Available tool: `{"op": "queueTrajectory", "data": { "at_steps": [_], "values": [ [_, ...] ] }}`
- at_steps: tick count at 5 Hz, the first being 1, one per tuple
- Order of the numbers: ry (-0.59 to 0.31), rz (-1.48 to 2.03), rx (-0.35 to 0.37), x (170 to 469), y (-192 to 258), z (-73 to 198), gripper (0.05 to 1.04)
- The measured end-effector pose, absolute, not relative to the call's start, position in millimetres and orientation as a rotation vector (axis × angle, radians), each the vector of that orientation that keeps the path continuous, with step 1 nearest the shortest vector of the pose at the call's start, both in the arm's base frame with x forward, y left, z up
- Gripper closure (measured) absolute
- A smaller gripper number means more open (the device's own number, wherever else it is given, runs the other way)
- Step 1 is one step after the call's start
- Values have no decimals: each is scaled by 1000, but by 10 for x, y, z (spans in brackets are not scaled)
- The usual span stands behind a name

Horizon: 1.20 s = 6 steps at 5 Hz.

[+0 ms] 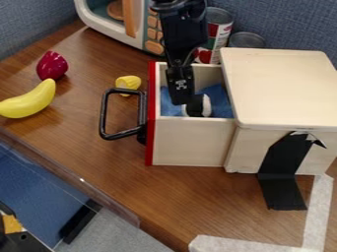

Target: Pick up the thing in the drawer

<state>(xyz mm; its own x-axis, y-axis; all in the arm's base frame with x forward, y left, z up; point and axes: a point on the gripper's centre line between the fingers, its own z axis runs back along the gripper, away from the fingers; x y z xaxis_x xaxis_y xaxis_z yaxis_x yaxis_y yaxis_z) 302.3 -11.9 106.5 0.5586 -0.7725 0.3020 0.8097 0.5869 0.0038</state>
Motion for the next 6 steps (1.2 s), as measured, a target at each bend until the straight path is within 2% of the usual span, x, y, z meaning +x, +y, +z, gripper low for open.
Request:
{"op": "queueTrajectory", "data": {
  "at_steps": [3, 5, 6],
  "values": [
    [-283, -902, -125, 3284, -292, 867, 85],
    [-233, -893, -99, 3323, -260, 682, 85],
    [-232, -884, -95, 3299, -231, 623, 131]
  ]
}}
